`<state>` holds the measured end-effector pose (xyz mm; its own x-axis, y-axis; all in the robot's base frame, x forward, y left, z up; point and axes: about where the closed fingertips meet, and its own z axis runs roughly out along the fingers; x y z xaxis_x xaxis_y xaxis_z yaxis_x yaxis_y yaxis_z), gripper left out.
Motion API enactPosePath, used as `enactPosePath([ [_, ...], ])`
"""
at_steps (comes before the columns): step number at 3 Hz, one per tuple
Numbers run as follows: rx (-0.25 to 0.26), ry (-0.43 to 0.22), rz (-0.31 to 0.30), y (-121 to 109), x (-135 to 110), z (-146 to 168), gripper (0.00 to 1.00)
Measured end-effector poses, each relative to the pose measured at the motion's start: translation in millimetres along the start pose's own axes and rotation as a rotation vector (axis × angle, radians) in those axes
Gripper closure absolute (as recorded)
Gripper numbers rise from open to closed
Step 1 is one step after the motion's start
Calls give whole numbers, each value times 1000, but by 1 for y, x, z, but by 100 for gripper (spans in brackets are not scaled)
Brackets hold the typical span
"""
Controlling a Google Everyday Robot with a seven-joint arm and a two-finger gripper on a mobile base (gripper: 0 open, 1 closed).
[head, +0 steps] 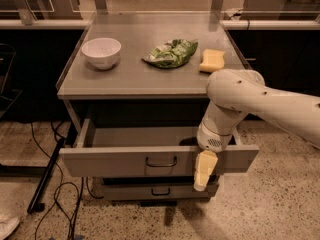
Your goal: Open top drawer
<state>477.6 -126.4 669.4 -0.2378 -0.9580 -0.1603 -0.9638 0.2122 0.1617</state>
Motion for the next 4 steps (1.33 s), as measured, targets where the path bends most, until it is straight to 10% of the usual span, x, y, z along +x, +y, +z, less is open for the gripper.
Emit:
enactPosePath([
  [1,-30,27,67,45,51,-13,0],
  [4,-67,14,41,59,59,-6,0],
])
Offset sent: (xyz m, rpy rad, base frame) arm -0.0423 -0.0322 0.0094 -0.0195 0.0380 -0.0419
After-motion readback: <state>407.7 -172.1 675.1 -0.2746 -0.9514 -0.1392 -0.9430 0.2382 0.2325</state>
